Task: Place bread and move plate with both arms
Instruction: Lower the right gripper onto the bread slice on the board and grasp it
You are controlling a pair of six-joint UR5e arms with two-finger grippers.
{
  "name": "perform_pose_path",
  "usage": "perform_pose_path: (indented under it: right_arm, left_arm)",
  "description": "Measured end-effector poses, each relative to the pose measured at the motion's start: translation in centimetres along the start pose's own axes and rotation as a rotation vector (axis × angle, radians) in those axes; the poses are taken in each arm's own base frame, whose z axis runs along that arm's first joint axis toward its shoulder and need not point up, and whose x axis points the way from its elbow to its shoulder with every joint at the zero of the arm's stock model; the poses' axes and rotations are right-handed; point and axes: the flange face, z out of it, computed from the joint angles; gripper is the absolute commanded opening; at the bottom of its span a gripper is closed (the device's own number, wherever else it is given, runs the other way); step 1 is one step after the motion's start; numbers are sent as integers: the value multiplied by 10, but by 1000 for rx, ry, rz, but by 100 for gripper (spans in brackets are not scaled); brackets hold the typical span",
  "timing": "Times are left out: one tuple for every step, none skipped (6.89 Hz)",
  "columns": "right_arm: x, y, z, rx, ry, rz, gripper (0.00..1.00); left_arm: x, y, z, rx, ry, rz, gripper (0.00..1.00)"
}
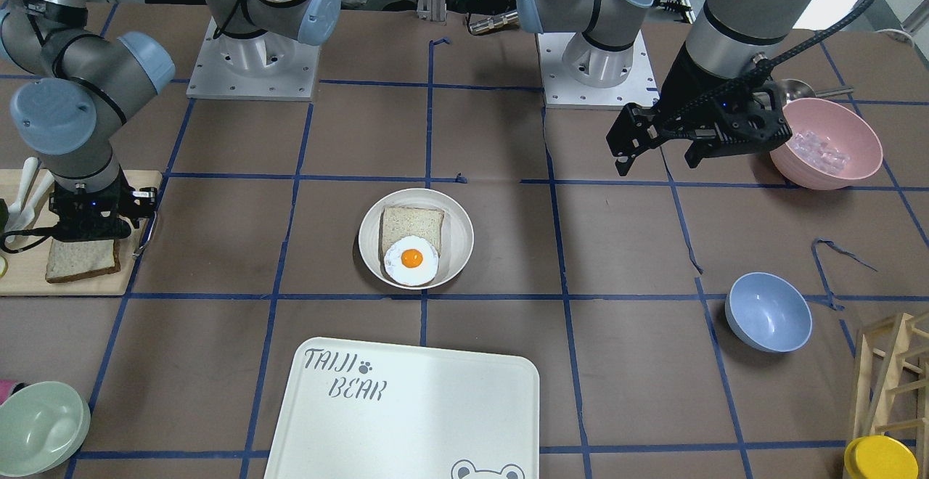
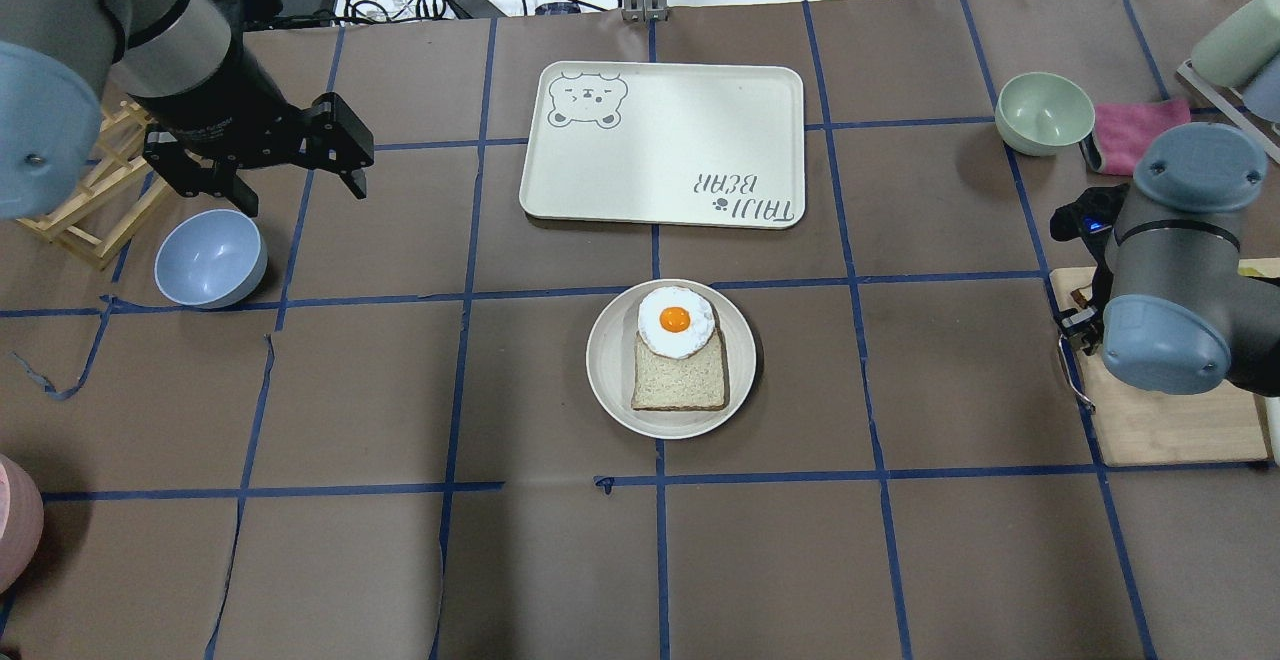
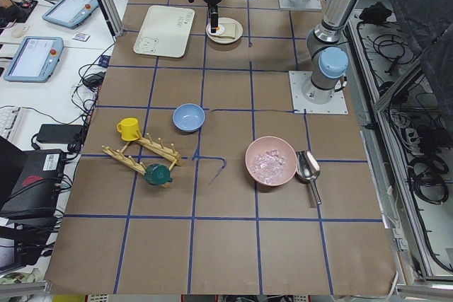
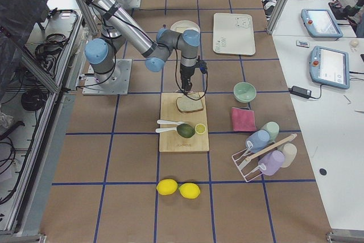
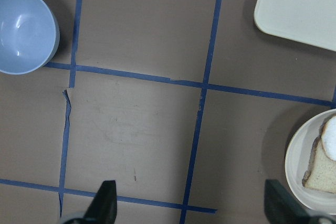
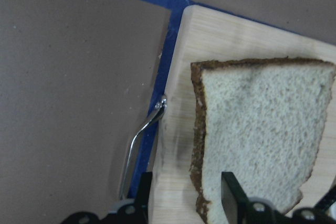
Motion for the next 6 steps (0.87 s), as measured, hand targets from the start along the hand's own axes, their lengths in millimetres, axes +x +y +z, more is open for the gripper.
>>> perform_pose_path:
  right_arm:
    - [5, 1, 1, 9, 16, -59, 52]
    - [10, 3, 3, 8, 22, -86, 52]
    - [10, 6, 6, 0, 18, -105, 51]
    - [7, 10, 12, -11, 6, -128, 50]
    - [6, 14, 17, -17, -3, -138, 45]
    - [10, 17, 20, -20, -9, -132, 37]
  left_arm:
    - [0, 0, 0, 0, -1, 0, 100]
    - [0, 0, 1, -1, -2, 0, 100]
    - [0, 0, 0, -1, -2, 0, 100]
    - [0, 0, 0, -1, -2, 0, 100]
    - [0, 0, 0, -1, -3, 0, 100]
    - [0, 0, 1, -2, -3, 0, 100]
